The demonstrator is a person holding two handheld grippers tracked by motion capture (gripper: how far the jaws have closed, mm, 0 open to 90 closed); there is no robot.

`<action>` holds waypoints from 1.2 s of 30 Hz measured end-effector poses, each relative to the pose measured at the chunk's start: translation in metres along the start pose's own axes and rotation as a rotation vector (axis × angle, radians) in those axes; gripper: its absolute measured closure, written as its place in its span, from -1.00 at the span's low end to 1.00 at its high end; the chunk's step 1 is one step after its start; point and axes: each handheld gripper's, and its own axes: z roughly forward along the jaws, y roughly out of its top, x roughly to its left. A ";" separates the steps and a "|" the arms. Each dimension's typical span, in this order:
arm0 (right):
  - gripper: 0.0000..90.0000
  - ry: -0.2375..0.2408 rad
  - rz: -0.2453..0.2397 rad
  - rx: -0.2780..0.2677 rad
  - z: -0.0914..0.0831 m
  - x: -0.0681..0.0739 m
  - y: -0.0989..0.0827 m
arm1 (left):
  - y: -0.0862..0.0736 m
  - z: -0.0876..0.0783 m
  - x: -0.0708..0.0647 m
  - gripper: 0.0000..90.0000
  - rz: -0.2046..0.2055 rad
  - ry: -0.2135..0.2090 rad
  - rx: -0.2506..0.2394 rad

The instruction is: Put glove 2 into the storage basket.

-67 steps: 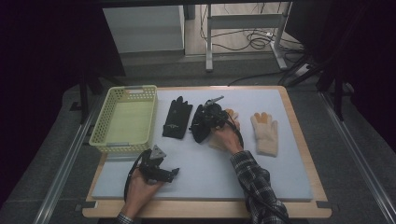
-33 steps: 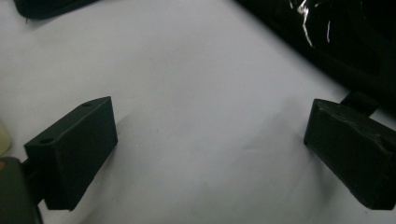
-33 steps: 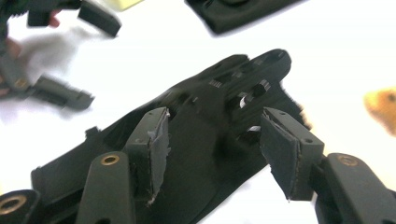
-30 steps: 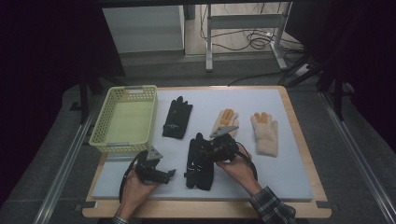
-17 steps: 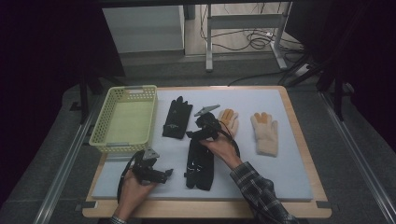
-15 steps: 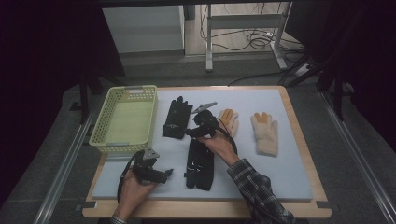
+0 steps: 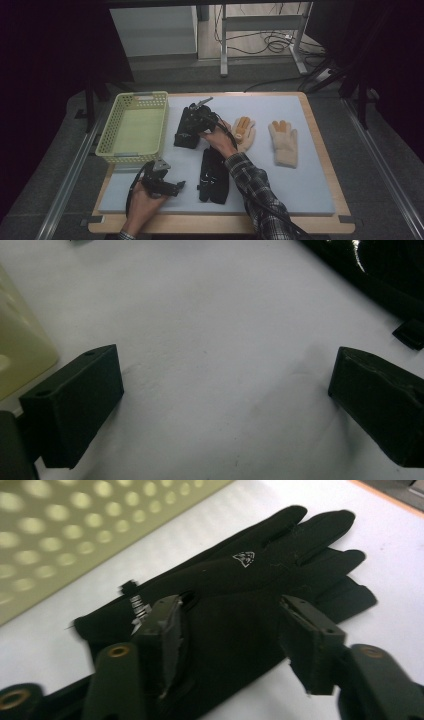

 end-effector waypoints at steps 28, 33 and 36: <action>0.82 0.024 -0.018 -0.021 -0.018 0.013 0.008 | 0.000 0.000 0.000 -0.97 -0.001 0.000 0.000; 0.82 0.035 -0.039 -0.056 -0.046 0.022 0.007 | 0.000 0.000 0.000 -0.97 0.002 0.000 0.001; 0.82 0.046 -0.037 -0.067 -0.063 0.025 0.002 | 0.000 0.000 0.000 -0.97 0.002 0.002 0.002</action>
